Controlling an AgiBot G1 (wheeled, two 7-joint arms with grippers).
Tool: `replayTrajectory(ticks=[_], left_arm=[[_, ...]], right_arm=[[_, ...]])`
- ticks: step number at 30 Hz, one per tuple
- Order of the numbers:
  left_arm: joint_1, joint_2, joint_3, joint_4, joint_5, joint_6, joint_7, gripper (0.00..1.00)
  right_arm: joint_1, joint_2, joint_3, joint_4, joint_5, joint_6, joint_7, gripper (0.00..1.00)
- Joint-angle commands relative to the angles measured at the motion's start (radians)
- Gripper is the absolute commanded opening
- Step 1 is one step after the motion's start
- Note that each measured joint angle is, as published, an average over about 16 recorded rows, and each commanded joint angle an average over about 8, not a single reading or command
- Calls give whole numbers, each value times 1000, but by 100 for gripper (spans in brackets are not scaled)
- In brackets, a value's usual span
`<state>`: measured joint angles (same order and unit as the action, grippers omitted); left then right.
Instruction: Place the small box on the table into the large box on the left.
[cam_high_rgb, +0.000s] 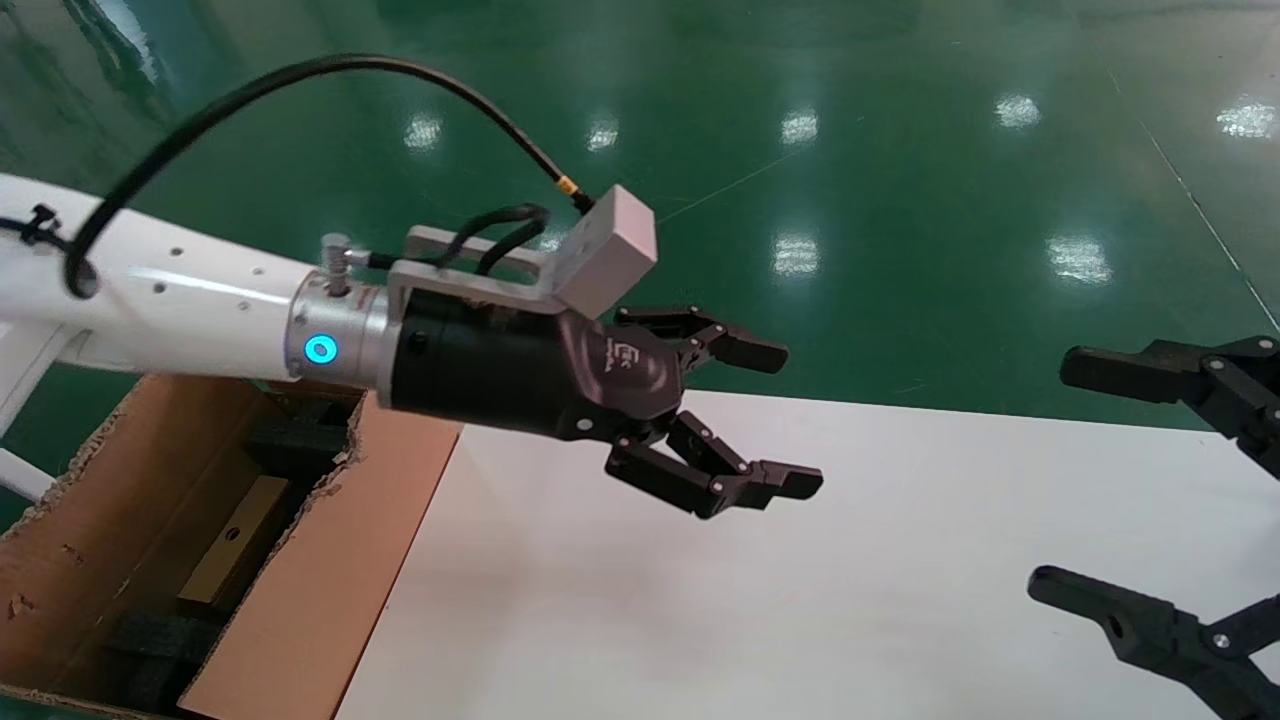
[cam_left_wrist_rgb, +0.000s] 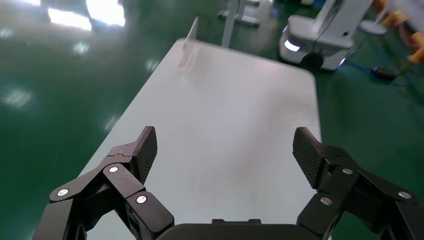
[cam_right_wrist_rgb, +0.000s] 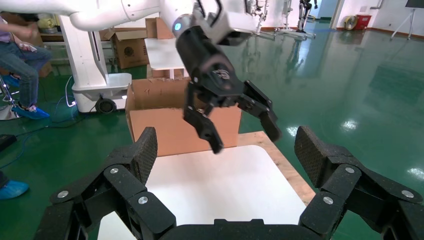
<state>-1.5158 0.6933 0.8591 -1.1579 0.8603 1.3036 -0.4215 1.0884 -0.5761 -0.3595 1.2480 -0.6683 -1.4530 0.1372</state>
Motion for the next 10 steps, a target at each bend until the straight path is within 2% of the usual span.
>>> replayTrajectory(ticks=[1,7,10], left_arm=[[47,-9,-61,-13,-14,20,25,100],[188,-35,-247,-54,-55,82,100,100],[223,-42,-293,-64,-66,97,118,100]], right_arm=[[0,0,0,0,0,0,0,100],[0,0,0,0,0,0,0,100],[0,0,0,0,0,0,0,100]])
